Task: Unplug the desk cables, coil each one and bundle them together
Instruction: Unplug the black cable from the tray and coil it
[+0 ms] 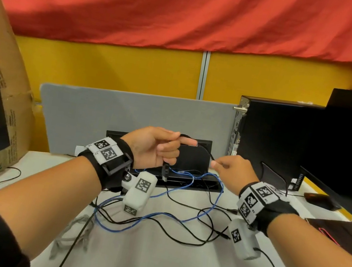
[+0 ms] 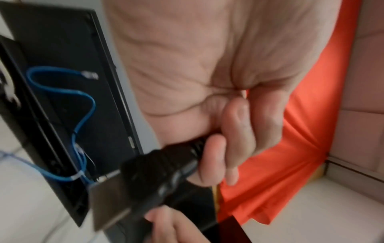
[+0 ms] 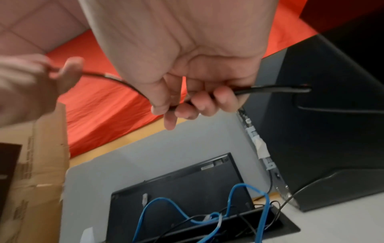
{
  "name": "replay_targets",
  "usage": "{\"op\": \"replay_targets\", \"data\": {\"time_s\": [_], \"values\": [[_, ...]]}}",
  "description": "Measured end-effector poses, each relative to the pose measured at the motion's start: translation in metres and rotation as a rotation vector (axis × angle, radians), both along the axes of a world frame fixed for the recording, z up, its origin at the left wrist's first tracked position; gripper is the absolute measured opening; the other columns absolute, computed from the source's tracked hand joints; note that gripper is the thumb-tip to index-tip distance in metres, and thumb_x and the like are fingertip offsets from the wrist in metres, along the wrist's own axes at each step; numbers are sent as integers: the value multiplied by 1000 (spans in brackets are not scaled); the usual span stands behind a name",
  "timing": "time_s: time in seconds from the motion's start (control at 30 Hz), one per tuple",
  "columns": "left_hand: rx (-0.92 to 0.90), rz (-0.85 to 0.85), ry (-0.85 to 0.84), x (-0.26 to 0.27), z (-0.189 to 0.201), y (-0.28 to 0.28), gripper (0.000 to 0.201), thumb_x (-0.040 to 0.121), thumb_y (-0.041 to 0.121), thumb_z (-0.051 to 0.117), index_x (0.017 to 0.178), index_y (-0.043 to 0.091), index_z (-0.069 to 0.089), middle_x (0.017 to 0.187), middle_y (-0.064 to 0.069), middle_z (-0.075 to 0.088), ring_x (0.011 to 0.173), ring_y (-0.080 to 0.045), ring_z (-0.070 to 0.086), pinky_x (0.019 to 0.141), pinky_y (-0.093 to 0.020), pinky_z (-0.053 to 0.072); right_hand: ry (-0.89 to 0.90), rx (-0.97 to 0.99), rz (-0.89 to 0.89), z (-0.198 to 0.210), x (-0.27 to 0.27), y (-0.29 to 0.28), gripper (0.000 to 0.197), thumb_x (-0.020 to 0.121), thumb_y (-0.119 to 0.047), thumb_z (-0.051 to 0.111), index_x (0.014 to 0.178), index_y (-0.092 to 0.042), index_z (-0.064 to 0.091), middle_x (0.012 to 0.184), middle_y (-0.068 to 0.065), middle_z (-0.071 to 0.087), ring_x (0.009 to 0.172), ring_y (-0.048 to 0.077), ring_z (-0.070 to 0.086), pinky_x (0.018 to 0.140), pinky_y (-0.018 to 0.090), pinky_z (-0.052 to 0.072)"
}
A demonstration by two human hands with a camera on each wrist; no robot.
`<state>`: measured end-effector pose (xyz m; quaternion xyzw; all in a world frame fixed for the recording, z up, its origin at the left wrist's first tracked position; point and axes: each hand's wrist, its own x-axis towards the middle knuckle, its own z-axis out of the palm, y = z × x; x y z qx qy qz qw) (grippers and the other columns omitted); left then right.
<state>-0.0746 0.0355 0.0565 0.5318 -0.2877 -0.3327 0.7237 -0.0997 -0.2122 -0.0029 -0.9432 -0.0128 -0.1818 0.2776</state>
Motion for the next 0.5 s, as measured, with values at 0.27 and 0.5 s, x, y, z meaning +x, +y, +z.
{"op": "replay_targets", "data": {"time_s": [0.27,0.5], "values": [[-246,337,-69,-7,-2,-29,38,101,-5,34,138,-9,31,89,-16,71,72,-20,70,69,-27,59,90,-110,206,-5,-23,44,40,101,-39,40,82,-18,68,65,-7,57,65,12,56,63,30,45],[37,506,-329,4,-12,-24,46,101,-4,35,147,1,29,119,-17,67,117,-29,62,106,-44,43,120,-267,282,28,-47,53,39,100,-34,41,81,-8,62,78,8,64,74,27,60,69,39,49]]}}
